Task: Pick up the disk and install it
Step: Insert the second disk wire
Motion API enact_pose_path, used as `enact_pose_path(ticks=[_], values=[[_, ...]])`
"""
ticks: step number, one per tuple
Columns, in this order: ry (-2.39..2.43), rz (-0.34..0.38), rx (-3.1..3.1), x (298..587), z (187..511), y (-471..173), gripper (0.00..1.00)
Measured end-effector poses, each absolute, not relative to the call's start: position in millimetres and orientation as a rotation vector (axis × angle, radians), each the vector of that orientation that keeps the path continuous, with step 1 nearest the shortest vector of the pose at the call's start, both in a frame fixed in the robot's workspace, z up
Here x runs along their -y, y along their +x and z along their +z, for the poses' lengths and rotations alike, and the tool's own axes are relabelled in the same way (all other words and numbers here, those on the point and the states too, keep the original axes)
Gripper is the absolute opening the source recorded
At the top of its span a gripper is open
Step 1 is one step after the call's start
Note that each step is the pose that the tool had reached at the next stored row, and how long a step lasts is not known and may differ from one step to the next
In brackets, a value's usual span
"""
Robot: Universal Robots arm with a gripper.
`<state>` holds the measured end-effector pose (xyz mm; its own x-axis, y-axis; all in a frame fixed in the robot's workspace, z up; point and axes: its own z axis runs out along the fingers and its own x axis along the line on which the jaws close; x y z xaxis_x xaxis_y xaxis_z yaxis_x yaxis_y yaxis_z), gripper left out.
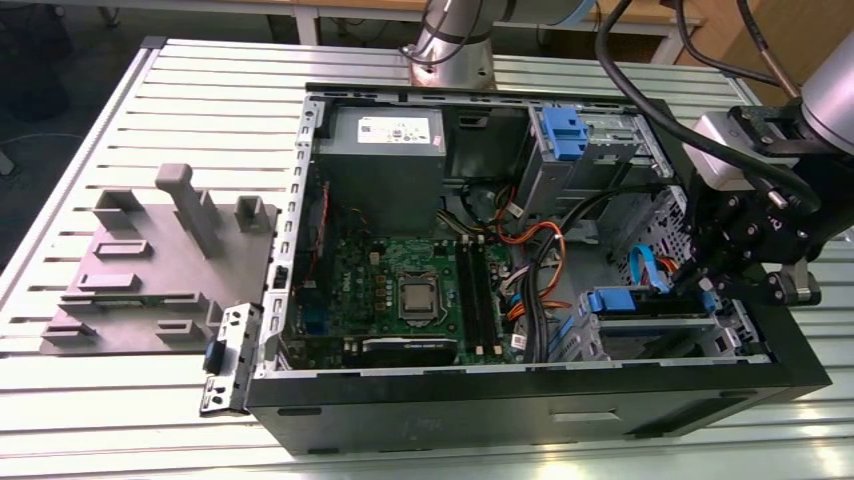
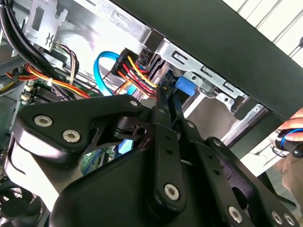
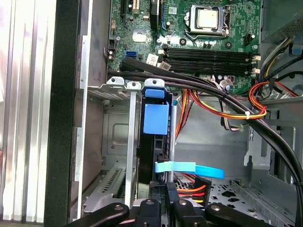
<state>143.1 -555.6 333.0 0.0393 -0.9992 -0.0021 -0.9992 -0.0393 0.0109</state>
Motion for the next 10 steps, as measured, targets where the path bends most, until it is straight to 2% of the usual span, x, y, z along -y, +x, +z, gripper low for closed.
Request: enact_pose_path(ticks=[10], values=[[2.262,-0.016,2.174,555.6,337.0,138.4,0.17]])
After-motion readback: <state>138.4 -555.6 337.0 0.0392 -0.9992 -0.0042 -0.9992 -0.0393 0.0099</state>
